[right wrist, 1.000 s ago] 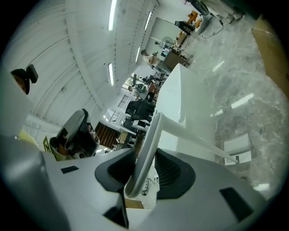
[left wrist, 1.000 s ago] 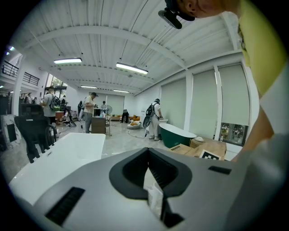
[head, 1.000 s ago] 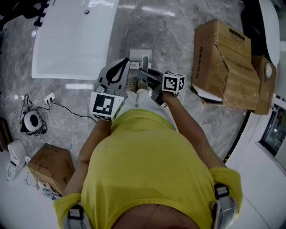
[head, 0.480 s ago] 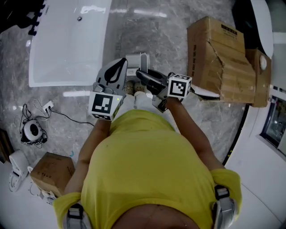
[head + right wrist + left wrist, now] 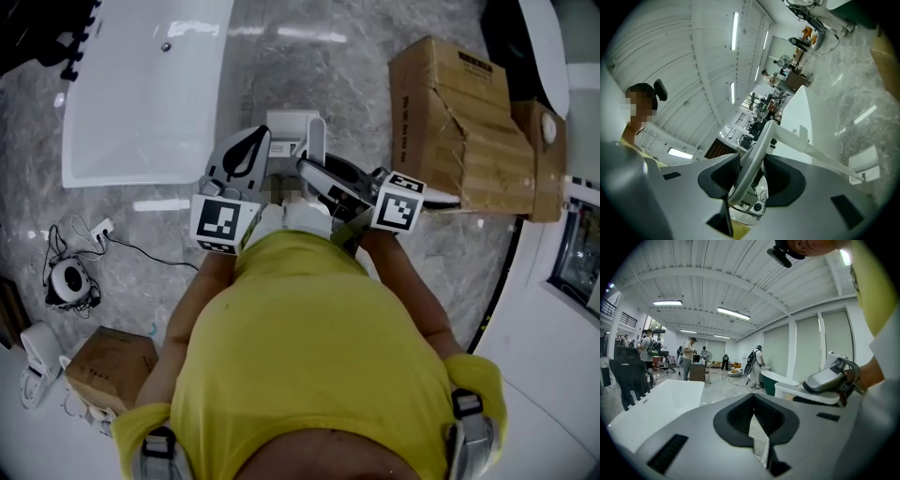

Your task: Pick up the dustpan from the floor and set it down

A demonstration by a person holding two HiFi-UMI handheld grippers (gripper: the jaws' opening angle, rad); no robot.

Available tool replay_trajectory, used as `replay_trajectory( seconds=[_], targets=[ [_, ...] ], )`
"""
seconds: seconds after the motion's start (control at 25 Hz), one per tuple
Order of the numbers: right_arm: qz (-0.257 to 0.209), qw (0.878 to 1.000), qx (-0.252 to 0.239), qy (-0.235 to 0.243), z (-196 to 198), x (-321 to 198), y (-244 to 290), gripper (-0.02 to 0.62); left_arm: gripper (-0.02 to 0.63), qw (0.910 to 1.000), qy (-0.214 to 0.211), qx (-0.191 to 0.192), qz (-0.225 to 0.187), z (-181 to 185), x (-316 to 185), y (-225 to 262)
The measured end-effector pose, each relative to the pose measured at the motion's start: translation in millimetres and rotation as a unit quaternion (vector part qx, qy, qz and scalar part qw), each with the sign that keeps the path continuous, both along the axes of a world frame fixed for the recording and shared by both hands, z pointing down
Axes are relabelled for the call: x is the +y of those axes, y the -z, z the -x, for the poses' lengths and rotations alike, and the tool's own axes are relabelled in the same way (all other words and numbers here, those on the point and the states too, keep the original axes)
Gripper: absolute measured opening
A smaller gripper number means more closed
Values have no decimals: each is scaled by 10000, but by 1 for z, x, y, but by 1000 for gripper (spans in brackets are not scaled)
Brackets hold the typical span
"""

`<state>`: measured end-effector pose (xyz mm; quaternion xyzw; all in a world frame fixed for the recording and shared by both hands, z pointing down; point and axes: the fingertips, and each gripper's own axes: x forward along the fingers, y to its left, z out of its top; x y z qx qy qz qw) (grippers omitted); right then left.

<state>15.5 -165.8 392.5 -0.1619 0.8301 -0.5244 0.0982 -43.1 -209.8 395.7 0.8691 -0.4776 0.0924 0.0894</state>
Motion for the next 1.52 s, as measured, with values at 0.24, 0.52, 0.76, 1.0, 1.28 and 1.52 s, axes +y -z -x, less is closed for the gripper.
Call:
replay_trajectory(
  seconds=[0.24,0.52,0.76,1.0,1.28,1.52],
  targets=[
    [-157,9998,-129,-76,-2,-3,23,156,2,10000,-15,18,-81,1,0,6],
    [-288,9993,-199,-156,-4,-13,38,161,2,10000,-20,25,-89,3,-3,7],
    [-201,9995,-167,-203,-5,-15,34,161,2,9999,11,10,-101,7,-2,8],
    [-33,9997,-47,-225,-5,-19,9,163,2,10000,37,-7,-77,3,1,6],
    [-23,9993,374,-2,13,-34,-46,158,2,10000,82,-25,10,6,-3,1],
    [62,9970,772,10,10,-51,-94,156,2,9999,136,-90,53,9,-5,-2]
  ],
)
